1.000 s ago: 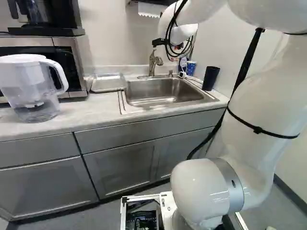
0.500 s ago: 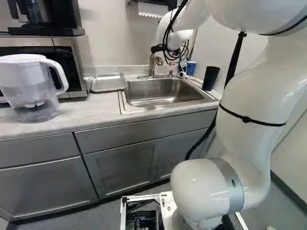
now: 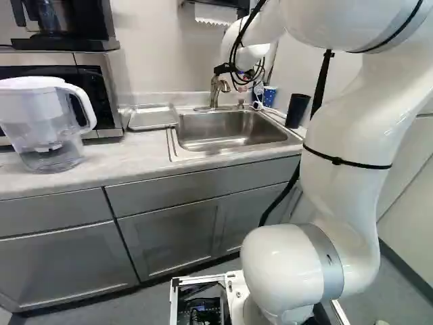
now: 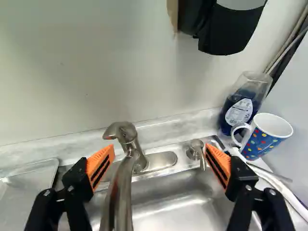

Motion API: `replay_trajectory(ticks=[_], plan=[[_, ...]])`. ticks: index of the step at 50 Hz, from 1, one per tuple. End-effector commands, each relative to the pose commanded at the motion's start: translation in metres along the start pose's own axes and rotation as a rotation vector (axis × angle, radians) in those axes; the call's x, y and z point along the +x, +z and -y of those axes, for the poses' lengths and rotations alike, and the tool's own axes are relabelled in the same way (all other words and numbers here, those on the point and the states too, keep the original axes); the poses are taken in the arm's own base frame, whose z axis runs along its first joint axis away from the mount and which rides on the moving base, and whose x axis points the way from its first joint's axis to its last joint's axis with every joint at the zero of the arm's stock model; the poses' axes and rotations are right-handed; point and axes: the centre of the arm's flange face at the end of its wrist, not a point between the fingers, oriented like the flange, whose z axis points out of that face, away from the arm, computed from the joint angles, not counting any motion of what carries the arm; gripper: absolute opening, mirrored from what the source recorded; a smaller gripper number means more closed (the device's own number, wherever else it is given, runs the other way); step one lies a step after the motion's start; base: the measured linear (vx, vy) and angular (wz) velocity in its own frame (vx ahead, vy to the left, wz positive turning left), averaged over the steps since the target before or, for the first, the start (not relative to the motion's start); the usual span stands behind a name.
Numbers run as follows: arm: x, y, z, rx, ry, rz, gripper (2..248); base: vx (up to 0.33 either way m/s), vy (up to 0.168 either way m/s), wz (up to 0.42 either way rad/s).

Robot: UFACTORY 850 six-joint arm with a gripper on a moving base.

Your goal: Rinse the cup and place it in the tray

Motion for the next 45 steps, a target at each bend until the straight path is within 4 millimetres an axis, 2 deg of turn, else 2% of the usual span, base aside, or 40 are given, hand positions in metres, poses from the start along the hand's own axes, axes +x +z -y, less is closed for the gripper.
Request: replay_trajectory(ticks=[32, 45], plan=[[0.015, 0.028, -0.011, -0.016, 0.006, -0.063, 247, 0.0, 0.0, 0.0], [0.019, 0.029, -0.011, -0.016, 0.006, -0.108, 247, 0.0, 0.0, 0.0]])
